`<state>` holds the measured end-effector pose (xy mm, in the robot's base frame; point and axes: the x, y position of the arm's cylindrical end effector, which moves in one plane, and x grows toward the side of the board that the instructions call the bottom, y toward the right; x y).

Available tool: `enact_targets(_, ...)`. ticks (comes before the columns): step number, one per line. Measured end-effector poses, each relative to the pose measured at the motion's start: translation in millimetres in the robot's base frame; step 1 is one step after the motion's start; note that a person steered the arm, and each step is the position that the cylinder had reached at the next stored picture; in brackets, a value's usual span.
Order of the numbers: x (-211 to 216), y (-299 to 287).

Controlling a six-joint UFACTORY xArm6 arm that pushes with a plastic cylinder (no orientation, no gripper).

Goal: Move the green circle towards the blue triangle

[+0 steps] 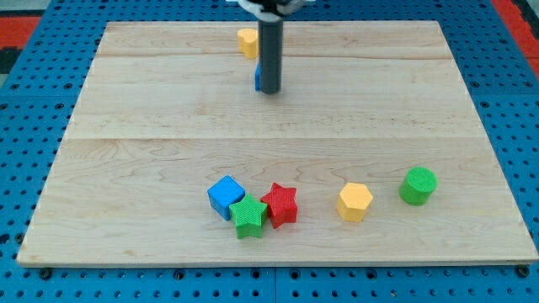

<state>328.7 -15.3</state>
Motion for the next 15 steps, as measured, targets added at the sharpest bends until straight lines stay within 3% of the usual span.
enact_targets(3,-28.5,2.3)
enact_targets(4,10.3,110.8)
enact_targets(5,92.9,211.9)
enact_targets(6,187.5,274.1)
enact_targets(7,223.6,280.9)
enact_targets(8,263.5,248.9)
enact_targets(9,249.7,196.2)
enact_targets(10,219.7,182.5)
enact_targets(12,206.2,154.5)
enact_targets(13,226.2,175.0)
enact_targets(14,200.0,212.7)
enact_targets(15,180.5,158.7)
